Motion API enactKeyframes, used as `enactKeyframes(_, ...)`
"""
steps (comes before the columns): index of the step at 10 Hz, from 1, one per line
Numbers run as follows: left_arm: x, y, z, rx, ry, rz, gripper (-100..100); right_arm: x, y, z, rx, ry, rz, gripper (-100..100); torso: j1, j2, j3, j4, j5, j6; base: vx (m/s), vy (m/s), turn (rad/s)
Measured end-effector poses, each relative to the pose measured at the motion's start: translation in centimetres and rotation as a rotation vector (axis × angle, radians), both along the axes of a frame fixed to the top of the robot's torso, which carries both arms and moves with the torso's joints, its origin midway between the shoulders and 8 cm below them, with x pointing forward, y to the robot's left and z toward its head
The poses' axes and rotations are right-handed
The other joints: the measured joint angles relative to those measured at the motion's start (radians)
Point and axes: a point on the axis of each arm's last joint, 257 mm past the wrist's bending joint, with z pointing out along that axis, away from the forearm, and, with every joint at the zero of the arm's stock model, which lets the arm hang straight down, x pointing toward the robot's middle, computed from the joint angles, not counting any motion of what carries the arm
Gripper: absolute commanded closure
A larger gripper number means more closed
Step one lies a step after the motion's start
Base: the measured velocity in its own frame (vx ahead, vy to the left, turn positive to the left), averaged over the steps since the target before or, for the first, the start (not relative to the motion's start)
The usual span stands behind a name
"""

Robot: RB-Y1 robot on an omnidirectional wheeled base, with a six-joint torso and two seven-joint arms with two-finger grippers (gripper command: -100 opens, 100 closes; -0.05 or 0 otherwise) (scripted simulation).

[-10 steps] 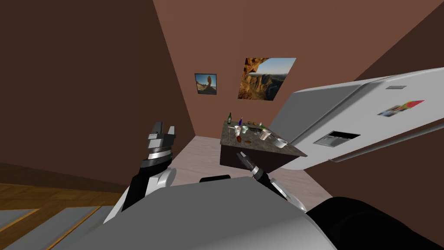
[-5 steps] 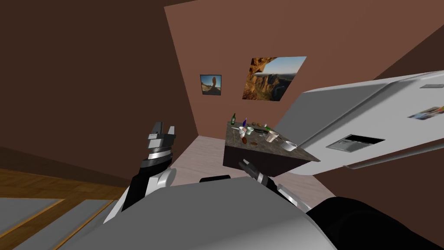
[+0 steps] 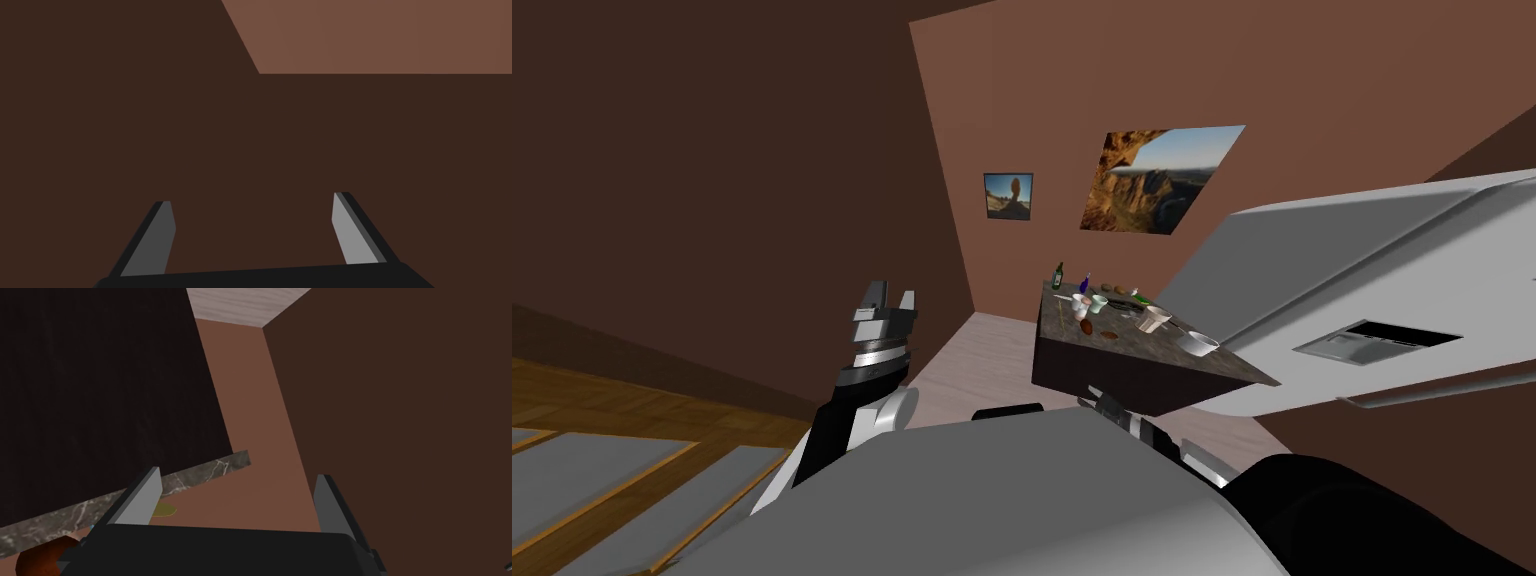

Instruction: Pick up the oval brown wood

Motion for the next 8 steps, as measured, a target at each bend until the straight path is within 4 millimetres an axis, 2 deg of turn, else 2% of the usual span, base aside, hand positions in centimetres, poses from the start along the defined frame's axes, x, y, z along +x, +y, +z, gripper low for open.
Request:
enactKeyframes(1, 0.0, 0.0, 0.0, 0.000, 0.000, 0.000, 0, -1.8, -1.4, -1.7, -0.062, 0.041, 0.031, -100, 0.002, -0.001, 0.000, 0.000, 0.000, 0.000, 0.042, 0.089, 0.039)
enactKeyframes(2, 0.0, 0.0, 0.0, 0.000, 0.000, 0.000, 0, -2.6, -2.5, -2.2, -0.105, 0.065, 0.053, -100, 0.001, 0.000, 0.000, 0.000, 0.000, 0.000, 0.029, 0.101, 0.076)
enactKeyframes(5, 0.0, 0.0, 0.0, 0.000, 0.000, 0.000, 0, -6.2, -6.9, -3.8, -0.245, 0.153, 0.122, -100, 0.000, 0.000, 0.000, 0.000, 0.000, 0.000, 0.042, 0.066, 0.063)
enactKeyframes(6, 0.0, 0.0, 0.0, 0.000, 0.000, 0.000, 0, -7.1, -7.9, -4.0, -0.278, 0.172, 0.141, -100, -0.001, 0.000, 0.000, 0.000, 0.000, 0.000, 0.051, 0.050, 0.083)
enactKeyframes(8, 0.0, 0.0, 0.0, 0.000, 0.000, 0.000, 0, -9.0, -11.3, -4.2, -0.359, 0.225, 0.177, -100, -0.002, 0.000, 0.000, 0.000, 0.000, 0.000, 0.048, 0.037, 0.064)
